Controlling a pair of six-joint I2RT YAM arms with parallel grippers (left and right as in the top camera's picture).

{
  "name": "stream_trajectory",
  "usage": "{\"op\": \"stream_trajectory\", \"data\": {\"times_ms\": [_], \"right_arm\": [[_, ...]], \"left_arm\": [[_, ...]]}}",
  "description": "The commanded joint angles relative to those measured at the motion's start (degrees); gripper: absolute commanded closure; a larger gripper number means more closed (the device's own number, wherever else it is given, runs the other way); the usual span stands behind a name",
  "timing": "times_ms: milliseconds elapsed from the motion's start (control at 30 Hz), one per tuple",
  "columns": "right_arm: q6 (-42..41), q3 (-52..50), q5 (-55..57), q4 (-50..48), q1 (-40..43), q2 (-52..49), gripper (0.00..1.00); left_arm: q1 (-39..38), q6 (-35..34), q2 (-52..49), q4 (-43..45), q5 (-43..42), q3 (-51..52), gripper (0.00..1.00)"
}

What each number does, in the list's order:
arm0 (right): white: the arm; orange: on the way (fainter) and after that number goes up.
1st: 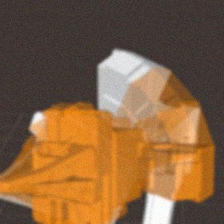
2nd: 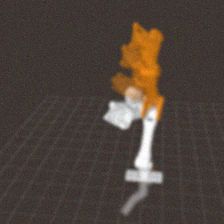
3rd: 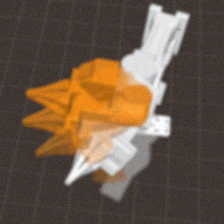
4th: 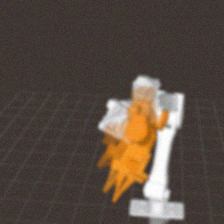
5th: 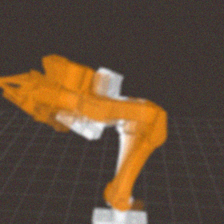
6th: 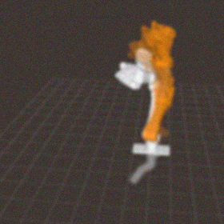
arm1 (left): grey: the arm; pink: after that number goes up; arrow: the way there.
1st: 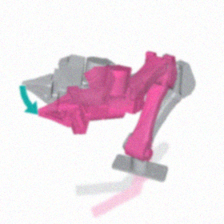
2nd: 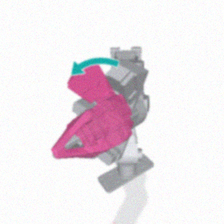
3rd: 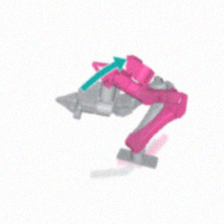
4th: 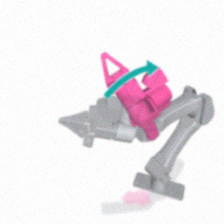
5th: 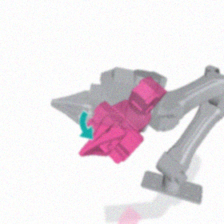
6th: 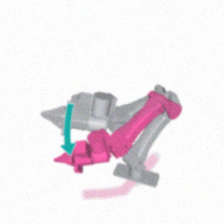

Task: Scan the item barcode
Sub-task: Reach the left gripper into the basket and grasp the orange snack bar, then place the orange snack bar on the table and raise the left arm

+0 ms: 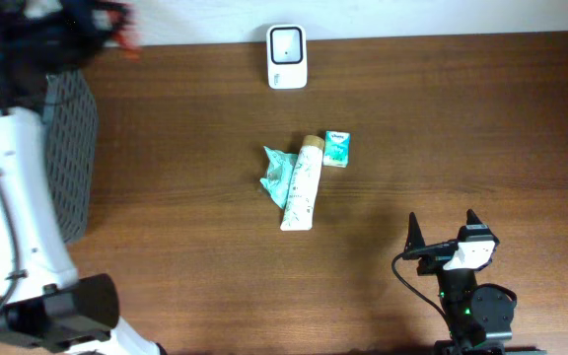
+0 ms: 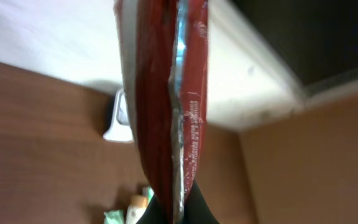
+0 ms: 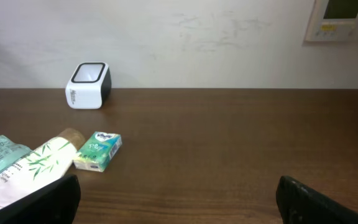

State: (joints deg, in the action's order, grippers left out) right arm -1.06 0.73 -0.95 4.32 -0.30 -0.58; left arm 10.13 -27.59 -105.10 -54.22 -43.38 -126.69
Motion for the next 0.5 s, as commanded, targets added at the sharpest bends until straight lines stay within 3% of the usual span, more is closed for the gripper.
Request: {"op": "stream_trajectory", "data": {"times_ms": [0, 100, 133, 233, 400, 433, 467], "right_arm": [[0.2, -0.4, 0.1, 0.2, 0.3, 0.4, 0.01], [0.2, -0.4, 0.1, 0.2, 0.3, 0.4, 0.01], [0.2, -0.4, 0.1, 0.2, 0.3, 0.4, 0.01], [0.2, -0.4, 0.1, 0.2, 0.3, 0.4, 0.01], [0.2, -0.4, 0.1, 0.2, 0.3, 0.4, 0.01], [0.2, -0.4, 0.1, 0.2, 0.3, 0.4, 0.01], [0.2, -0.4, 0.1, 0.2, 0.3, 0.4, 0.01]], "left_arm": [[-12.6, 6.7, -1.5, -4.3, 20.2, 2.1, 1.00], [-21.9, 6.2, -5.2, -7.6, 40.5, 5.6, 1.00], [-23.9, 5.2, -6.7, -8.5, 43.0, 7.0, 1.00], [-28.2, 1.0, -11.9, -11.5, 45.3, 11.2, 1.00], [-32.9, 0.2, -21.0, -12.7, 45.3, 18.5, 1.00], [-33.3, 0.2, -22.1, -12.7, 45.3, 18.9, 0.93], [-33.7, 0.2, -22.7, -12.7, 45.3, 18.9, 0.78]]}}
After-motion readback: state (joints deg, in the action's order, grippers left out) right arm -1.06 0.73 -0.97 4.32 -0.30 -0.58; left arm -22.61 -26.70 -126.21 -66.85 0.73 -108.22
